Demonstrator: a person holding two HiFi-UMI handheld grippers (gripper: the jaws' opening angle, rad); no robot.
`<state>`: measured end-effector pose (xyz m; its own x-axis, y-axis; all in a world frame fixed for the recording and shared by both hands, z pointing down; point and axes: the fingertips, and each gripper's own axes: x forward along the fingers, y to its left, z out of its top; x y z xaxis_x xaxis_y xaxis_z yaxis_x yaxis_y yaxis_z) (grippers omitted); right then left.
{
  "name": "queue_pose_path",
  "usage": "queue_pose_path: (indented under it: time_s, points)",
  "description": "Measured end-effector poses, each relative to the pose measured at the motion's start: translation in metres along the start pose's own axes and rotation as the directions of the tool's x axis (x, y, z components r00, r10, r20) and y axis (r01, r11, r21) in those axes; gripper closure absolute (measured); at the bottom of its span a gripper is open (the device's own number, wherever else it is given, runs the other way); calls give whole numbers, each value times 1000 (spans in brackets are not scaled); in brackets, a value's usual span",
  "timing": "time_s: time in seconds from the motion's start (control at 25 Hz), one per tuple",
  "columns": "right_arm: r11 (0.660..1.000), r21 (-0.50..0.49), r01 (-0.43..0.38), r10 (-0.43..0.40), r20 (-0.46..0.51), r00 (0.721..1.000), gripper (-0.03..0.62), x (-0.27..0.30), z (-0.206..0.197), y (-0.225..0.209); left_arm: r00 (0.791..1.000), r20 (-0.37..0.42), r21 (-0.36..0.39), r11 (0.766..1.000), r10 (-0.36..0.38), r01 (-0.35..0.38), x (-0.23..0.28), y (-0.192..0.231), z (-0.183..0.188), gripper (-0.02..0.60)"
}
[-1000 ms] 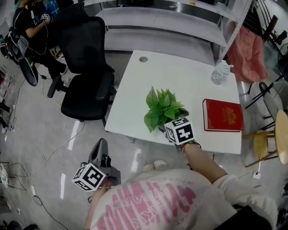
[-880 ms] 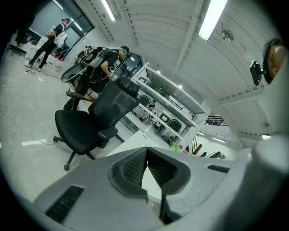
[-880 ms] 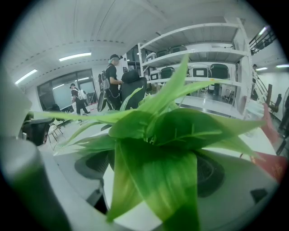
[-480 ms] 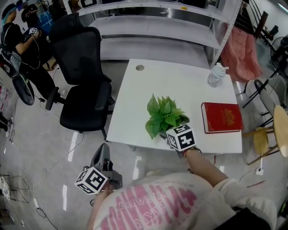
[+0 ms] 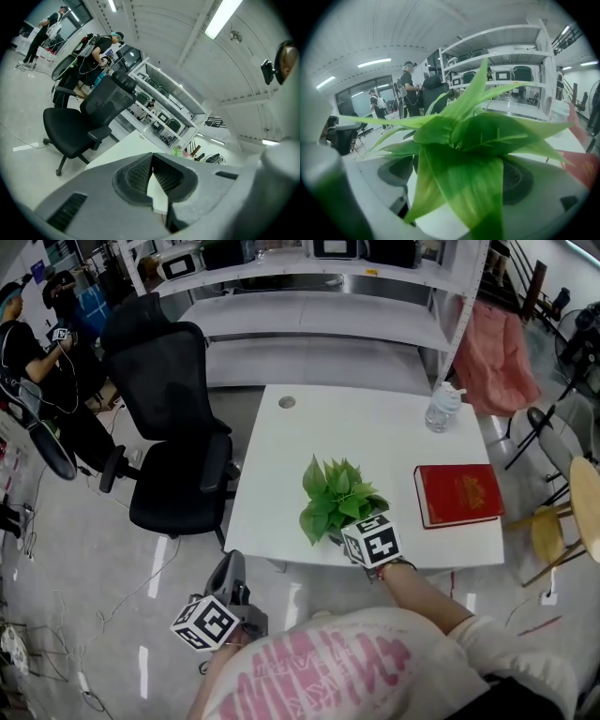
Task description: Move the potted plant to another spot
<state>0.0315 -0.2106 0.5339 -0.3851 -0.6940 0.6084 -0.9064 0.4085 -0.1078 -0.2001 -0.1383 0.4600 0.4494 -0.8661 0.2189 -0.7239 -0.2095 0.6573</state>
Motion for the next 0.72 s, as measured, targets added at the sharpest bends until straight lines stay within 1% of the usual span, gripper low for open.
queue_pose_path:
  time_s: [0.12, 0.2, 0.4, 0.52, 0.64, 0.72]
  points:
    - [1000, 19, -12, 12, -5, 1000, 83, -3, -1, 1, 1000, -7, 10, 1000, -16, 16, 3, -12, -4, 578]
    - [1000, 14, -22, 22, -16, 1000, 83, -6, -5, 2, 1000, -1, 17, 1000, -17, 17, 2, -19, -4, 578]
    - [999, -2, -51, 51, -30, 998, 83, -19, -15, 6, 1000, 26, 19, 1000, 6, -6, -10, -28, -9, 578]
    - [998, 15, -67, 67, -19, 998, 83, -32, -21, 6, 999, 33, 5, 1000, 20, -21, -21, -35, -23, 577]
    - [993, 53, -103, 104, -15, 995, 83, -48, -31, 9, 999, 33, -12, 1000, 29, -28, -31, -47, -45, 578]
    - [990, 60, -126, 127, -16, 992, 83, -60, -39, 12, 999, 26, -21, 999, 34, -34, -39, -56, -62, 578]
